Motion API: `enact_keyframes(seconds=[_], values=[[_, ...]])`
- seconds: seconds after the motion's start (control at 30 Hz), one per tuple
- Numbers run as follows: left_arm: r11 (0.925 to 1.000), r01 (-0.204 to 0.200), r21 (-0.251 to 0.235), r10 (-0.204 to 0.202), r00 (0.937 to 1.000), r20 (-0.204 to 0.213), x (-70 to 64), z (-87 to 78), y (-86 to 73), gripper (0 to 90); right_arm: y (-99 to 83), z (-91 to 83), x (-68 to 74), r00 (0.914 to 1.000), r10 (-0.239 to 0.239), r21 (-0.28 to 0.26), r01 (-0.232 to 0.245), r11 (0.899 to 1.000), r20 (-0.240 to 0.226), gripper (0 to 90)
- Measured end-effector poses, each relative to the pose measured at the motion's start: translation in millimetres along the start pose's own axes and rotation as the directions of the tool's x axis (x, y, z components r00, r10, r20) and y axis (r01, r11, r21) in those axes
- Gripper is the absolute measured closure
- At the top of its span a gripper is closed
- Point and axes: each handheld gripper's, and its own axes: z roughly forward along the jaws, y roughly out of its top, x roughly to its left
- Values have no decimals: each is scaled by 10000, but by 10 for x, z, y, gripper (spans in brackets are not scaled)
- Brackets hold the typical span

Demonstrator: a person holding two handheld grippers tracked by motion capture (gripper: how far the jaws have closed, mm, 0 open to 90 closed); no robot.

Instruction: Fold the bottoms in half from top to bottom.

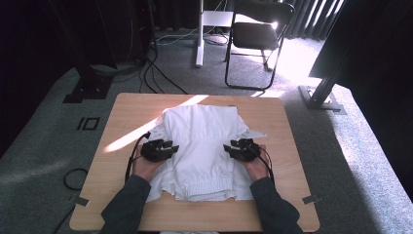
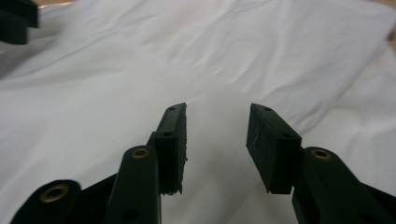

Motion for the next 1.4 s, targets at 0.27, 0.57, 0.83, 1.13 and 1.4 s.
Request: enact_keyframes(seconds=[0.27, 0.57, 0.83, 1.13, 1.4], values=[[9922, 298, 1208, -214, 9973, -701, 137, 540, -58, 804, -30, 536, -201, 9954, 445, 1099, -537, 9925, 849, 535], [9944, 476, 945, -436, 9981, -441, 94, 447, -245, 854, -189, 454, -111, 9946, 234, 1103, -345, 9933, 1006, 539], [9943, 265, 1033, -253, 9996, -131, -118, 247, -425, 851, -359, 252, 88, 9946, -67, 1239, -62, 9923, 1036, 539], [9963, 202, 834, -232, 9991, 357, -301, 29, -660, 850, -544, 12, 264, 9970, -307, 1411, 204, 9898, 708, 538], [9957, 92, 923, -134, 9989, 448, -400, -62, -733, 846, -622, -94, 355, 9979, -244, 1518, 151, 9883, 593, 538]])
